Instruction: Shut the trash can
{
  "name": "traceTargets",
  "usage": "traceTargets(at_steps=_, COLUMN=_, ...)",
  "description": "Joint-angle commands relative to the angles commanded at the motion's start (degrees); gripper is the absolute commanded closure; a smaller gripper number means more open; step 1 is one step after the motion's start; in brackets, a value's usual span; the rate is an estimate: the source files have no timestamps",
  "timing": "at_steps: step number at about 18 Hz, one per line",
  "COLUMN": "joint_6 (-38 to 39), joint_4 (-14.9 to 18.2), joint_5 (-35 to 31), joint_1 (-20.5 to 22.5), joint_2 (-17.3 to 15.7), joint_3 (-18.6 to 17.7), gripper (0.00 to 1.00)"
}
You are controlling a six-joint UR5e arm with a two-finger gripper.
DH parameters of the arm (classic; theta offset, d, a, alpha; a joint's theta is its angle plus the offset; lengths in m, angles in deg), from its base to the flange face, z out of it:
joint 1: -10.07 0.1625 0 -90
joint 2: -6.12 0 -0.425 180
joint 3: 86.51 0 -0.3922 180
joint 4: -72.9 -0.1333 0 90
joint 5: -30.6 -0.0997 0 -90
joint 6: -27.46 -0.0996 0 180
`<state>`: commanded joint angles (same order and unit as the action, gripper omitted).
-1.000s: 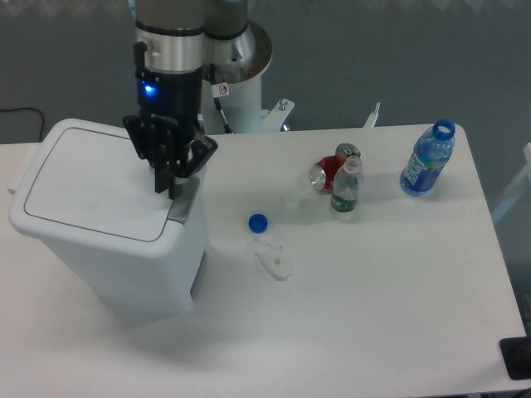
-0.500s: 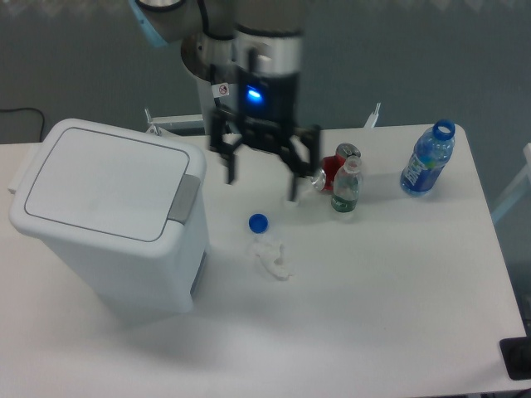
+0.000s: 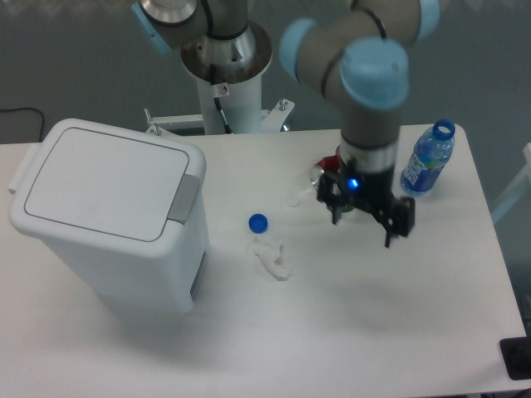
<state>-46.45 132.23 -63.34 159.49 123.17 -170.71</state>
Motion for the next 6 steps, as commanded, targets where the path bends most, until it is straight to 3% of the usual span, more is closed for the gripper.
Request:
traceTargets(at_steps=2, joint_6=-0.18, joint_4=-0.09, joint_5=-0.81, joint_1=-0.18, joint_2=1.77, joint_3=0.97, gripper=0.0)
traceTargets(at_steps=6, joint_6=-0.01, joint_4=-0.09, joint_5=-0.72, joint_1=-0.26, joint_2=1.69, joint_3=0.27, gripper=0.0)
